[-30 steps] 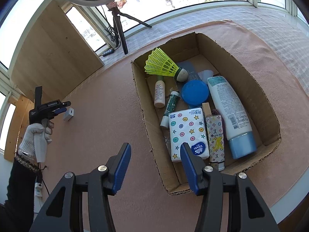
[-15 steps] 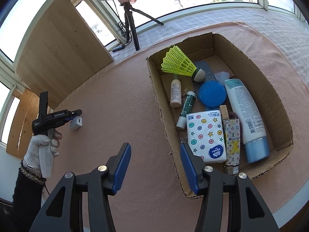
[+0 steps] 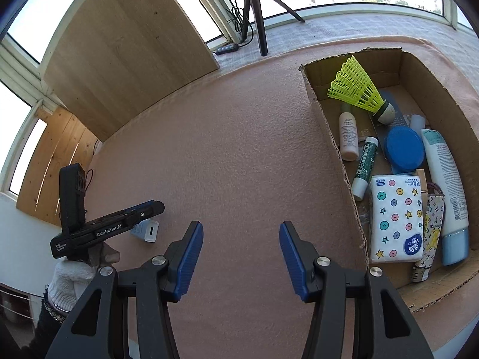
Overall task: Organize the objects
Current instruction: 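Move the left gripper down to the white USB charger, then grasp the charger with the left gripper while the right gripper closes on it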
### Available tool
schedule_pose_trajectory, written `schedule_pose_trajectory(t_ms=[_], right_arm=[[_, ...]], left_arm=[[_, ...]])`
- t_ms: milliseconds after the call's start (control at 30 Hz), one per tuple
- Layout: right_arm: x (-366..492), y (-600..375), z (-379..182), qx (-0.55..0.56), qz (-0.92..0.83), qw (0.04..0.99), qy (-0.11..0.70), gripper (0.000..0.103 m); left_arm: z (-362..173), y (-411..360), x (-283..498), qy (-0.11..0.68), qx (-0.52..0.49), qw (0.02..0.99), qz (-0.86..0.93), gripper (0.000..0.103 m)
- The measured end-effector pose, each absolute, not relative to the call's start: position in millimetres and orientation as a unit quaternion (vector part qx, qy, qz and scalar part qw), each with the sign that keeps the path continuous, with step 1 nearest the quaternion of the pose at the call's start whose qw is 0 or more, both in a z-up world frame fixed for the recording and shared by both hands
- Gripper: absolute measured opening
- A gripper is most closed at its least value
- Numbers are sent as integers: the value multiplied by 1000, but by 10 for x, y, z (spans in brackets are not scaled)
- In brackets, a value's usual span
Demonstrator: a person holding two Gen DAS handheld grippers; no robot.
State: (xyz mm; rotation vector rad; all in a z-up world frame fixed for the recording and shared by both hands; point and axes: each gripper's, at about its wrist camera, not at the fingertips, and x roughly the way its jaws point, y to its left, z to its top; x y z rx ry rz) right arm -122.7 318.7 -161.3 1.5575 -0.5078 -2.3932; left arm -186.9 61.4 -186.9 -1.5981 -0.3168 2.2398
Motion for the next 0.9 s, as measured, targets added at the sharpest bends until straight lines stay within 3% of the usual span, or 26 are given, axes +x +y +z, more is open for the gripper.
schedule_pose_trajectory(t_ms=[167, 467, 900], right_arm=[[-1309, 2929, -1646, 540, -814, 146, -158, 49], [-1503, 2366, -1814, 566, -785, 219, -121, 49], [-1670, 1513, -2141, 619, -715, 317, -68, 49]], left_arm=[[-1850, 663, -1577, -109, -566, 210, 789, 31], [-1425, 289, -916, -120, -525, 157, 828, 31], [-1720, 95, -701, -161, -545, 132, 812, 32]])
